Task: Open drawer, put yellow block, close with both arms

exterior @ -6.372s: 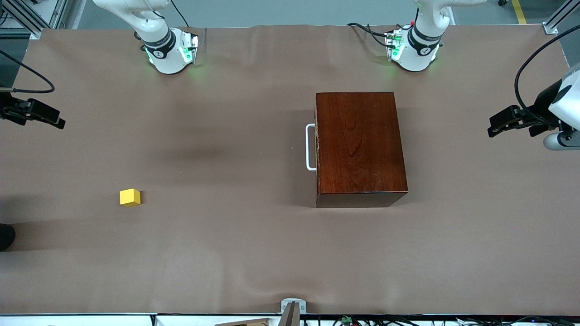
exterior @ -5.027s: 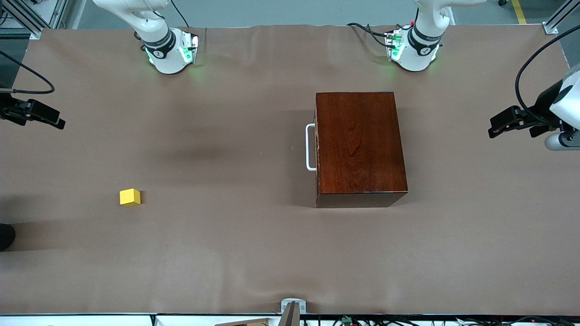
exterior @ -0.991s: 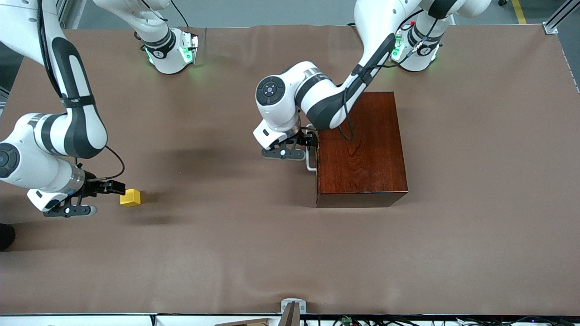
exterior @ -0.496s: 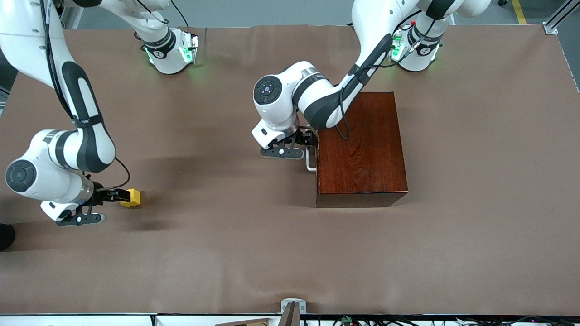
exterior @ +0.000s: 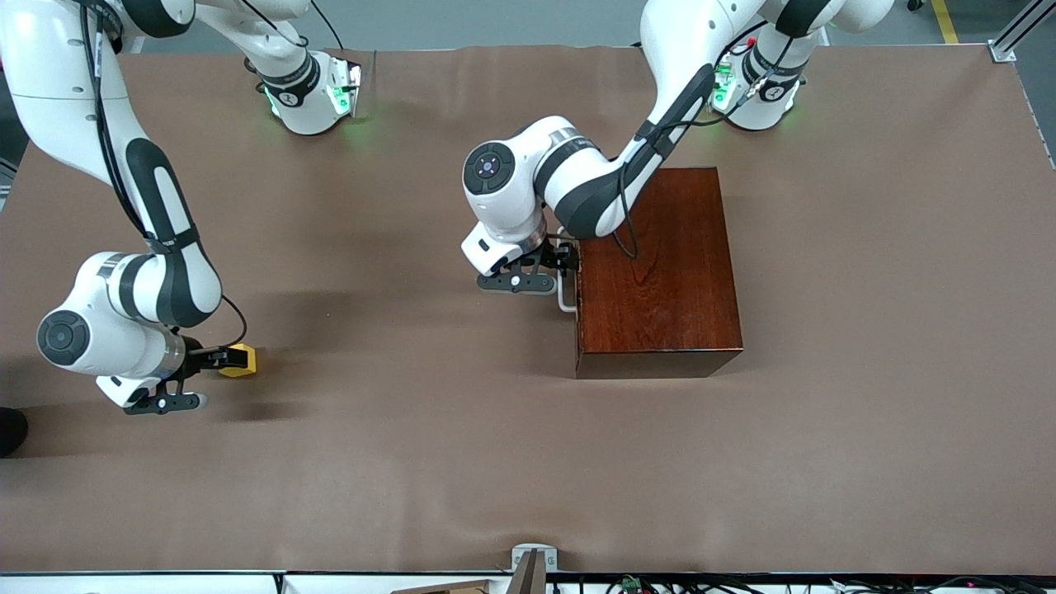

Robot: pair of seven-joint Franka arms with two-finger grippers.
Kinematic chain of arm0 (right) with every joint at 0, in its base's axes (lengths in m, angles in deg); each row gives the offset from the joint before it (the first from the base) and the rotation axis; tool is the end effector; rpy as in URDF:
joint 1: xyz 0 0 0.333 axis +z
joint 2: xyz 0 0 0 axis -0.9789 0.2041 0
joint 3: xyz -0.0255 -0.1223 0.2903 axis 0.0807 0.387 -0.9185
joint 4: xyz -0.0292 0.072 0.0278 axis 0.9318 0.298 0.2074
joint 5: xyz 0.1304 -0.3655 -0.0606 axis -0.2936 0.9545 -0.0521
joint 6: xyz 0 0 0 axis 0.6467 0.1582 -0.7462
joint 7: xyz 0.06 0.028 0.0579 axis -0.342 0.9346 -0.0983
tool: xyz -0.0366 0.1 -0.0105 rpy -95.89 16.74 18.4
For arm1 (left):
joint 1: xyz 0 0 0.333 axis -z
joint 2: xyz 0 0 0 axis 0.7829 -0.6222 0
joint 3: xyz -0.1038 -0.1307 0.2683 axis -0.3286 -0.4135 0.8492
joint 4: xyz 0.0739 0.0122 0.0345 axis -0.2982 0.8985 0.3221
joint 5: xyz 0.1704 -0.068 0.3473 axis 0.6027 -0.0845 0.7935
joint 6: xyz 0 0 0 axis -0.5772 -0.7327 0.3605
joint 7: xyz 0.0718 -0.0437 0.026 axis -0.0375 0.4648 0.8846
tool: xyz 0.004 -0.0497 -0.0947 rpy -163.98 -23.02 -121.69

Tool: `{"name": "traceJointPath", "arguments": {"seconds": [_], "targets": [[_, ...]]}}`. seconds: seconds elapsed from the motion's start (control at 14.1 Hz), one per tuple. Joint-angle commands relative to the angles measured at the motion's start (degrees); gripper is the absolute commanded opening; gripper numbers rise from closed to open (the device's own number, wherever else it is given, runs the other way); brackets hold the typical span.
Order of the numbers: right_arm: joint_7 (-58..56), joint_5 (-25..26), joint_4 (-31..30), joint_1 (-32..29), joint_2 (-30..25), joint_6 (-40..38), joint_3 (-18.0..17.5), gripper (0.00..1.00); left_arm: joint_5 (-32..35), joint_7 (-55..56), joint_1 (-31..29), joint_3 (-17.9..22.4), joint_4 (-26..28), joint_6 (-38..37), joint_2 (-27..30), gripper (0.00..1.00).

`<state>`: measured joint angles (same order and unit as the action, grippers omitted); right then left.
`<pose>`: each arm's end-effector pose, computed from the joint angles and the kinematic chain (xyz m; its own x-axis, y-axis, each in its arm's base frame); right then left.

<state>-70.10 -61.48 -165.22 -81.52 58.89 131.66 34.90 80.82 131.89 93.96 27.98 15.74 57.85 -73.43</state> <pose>0.6565 -0.0716 0.2191 0.9900 0.0877 -0.1108 0.0878 -0.9961 -0.0042 0.4784 -0.5433 0.3029 0.9933 -0.1123 -0.0290 -0.1155 -0.9802 -0.1611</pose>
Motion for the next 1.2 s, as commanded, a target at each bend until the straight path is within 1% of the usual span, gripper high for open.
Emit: {"name": "traceJointPath", "arguments": {"seconds": [0.0,0.21,0.28,0.5,0.71,0.78,0.85,0.99,1.13], "targets": [[-1.3,-0.3,0.9,-0.9,0.9,-0.6,-0.8,1.00,1.9,1.0,0.5,1.3,-0.9,-0.8,-1.0,1.00],[-6.2,-0.3,0.7,-1.0,1.5,-1.1,-0.8,1.00,1.7,3.0,1.0,1.3,-1.0,0.0,-1.9,1.00],[-6.9,-0.3,0.1,-0.9,1.7,-1.1,-0.9,1.00,1.7,3.5,1.8,1.3,-1.0,1.3,-1.9,1.00],[-7.2,-0.3,-1.1,-0.9,1.7,-2.0,-0.9,1.00,1.5,6.0,2.8,1.1,-1.1,6.6,-1.8,1.00],[-7.1,-0.3,-1.4,-0.8,1.7,-2.9,-0.9,1.00,1.1,6.2,3.1,0.7,-1.1,8.4,-1.8,1.00],[-7.0,-0.3,-1.4,-0.9,1.7,-2.9,-0.9,0.92,1.0,6.2,3.4,0.6,-1.2,8.7,-1.8,1.00],[-6.7,-0.3,-1.2,-0.9,1.6,-2.9,-0.9,0.68,1.0,6.9,3.4,0.6,-1.2,9.3,-1.8,1.00],[-6.9,-0.6,-0.5,-1.0,1.6,-1.8,-0.9,0.61,1.0,8.1,4.0,0.6,-1.2,10.2,-1.9,1.00],[-6.8,-0.9,-0.3,-1.1,1.7,-1.1,-0.9,0.61,0.8,8.9,4.2,0.6,-1.2,11.5,-2.0,1.00]]}}
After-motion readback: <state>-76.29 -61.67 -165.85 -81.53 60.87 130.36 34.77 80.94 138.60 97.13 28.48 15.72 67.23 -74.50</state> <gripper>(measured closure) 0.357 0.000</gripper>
